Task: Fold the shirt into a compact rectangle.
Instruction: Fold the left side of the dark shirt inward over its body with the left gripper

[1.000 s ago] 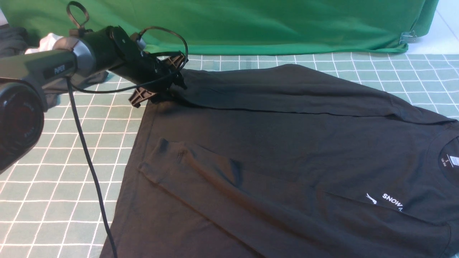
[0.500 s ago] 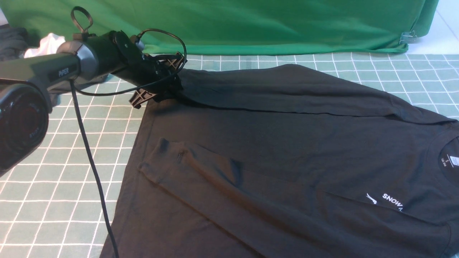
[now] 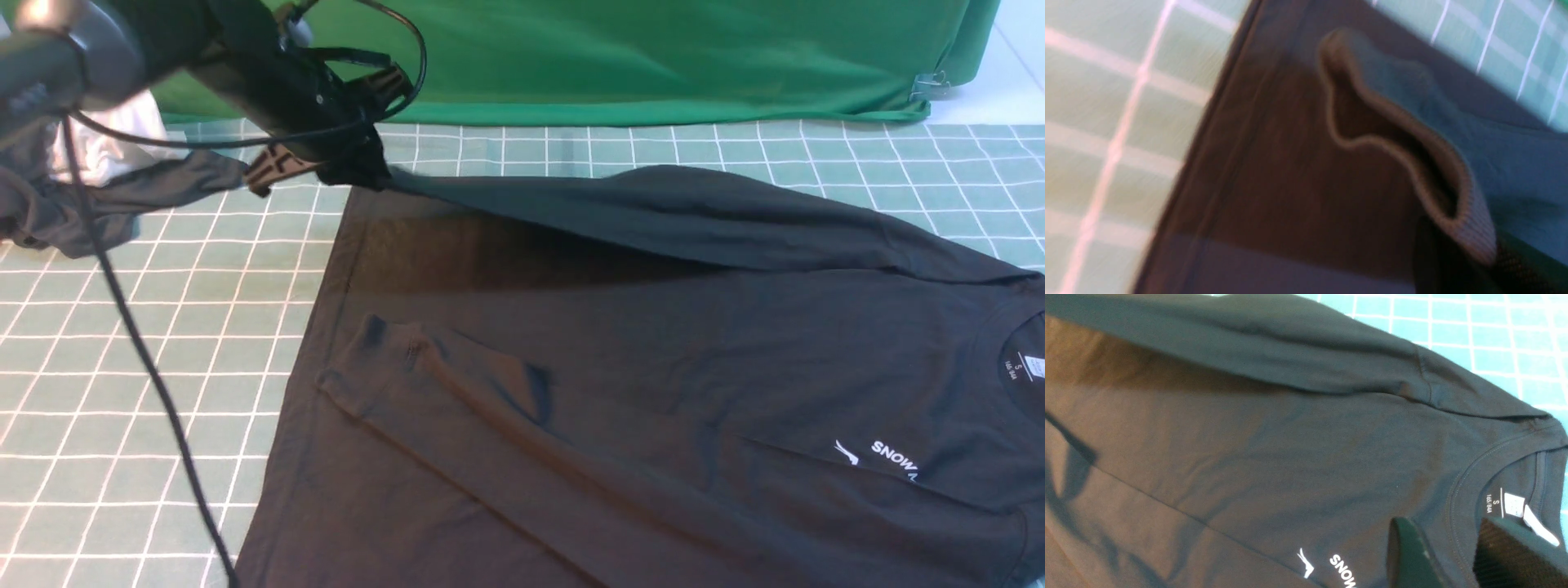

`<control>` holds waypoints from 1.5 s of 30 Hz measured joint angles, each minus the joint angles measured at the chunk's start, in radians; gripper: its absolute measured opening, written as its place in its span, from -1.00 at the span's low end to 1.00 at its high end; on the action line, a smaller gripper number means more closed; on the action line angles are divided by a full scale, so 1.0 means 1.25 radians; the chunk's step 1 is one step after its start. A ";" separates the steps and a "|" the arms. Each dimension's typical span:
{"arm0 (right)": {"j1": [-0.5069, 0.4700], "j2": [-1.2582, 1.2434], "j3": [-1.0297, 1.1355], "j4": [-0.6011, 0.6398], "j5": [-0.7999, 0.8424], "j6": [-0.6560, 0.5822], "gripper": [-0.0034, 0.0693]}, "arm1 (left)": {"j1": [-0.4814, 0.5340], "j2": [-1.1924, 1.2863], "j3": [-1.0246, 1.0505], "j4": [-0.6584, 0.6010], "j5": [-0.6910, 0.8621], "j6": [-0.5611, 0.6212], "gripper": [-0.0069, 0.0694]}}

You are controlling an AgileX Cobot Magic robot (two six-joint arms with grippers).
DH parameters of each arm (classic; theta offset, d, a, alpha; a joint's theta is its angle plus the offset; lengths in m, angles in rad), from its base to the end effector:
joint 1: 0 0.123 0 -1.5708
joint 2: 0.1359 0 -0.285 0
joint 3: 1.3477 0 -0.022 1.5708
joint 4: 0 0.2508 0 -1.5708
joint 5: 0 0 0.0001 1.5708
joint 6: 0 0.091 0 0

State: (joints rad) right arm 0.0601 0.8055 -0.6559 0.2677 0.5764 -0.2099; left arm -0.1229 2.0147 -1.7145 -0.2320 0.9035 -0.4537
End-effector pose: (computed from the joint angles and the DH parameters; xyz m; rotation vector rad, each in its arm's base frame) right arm 0.1560 0.0225 0.3071 -0.1296 2.1890 0.2015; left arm 0.4408 -0.0710 0.2500 -0.5862 2.6676 -0.4622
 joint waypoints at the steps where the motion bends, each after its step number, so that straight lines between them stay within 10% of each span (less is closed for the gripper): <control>1: 0.000 0.000 0.000 0.000 0.000 0.005 -0.25 | -0.010 -0.012 0.015 0.028 0.012 -0.016 -0.79; 18: 0.000 0.000 0.000 0.001 0.006 0.034 -0.25 | -0.112 -0.093 0.356 0.123 -0.040 -0.061 -0.74; 34: 0.000 0.000 0.000 0.014 0.015 0.039 -0.25 | -0.110 -0.187 0.290 0.217 0.233 0.082 0.28; 45: 0.000 0.000 0.000 0.014 0.024 0.039 -0.25 | -0.110 -0.250 0.456 0.140 0.147 0.094 0.35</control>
State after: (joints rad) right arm 0.0601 0.8055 -0.6559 0.2849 0.6062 -0.1616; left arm -0.2601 1.7020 -1.1450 -0.0565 1.0874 -0.3366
